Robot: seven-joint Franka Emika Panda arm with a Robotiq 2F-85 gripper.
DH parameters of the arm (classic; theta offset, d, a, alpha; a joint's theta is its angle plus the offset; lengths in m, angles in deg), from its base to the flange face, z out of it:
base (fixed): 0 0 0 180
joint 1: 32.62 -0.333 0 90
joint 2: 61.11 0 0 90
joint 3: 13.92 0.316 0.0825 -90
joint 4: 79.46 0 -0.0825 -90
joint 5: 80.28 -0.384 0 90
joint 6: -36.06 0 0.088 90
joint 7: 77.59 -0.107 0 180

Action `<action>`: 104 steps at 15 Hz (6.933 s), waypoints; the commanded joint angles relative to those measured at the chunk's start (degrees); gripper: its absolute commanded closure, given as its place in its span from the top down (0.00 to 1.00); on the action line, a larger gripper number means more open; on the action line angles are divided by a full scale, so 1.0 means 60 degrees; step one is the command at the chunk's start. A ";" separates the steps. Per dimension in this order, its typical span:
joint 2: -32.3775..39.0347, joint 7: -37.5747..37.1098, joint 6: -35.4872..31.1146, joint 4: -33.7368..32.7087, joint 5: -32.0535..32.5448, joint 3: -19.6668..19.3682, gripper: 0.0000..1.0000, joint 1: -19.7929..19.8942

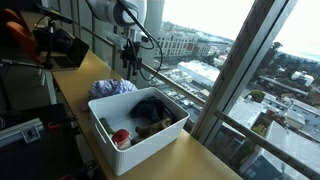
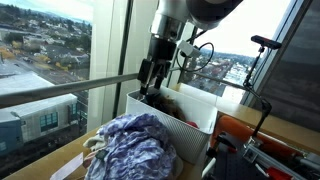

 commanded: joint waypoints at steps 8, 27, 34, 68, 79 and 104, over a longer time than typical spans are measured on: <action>0.0608 0.1042 0.0115 -0.0291 -0.0662 -0.0653 1.00 0.1542; 0.2081 0.3458 -0.4597 0.0174 0.0023 -0.0997 1.00 0.2228; 0.3256 0.3261 -0.4830 0.0087 0.0048 -0.1333 1.00 0.2515; -0.1129 0.2980 -0.2867 0.1824 -0.1615 -0.0299 0.00 0.2411; -0.4000 0.3133 -0.2405 0.1711 -0.2423 -0.0346 0.00 0.1477; -0.7023 0.1844 -0.2770 0.3857 -0.2836 0.0992 0.00 -0.1358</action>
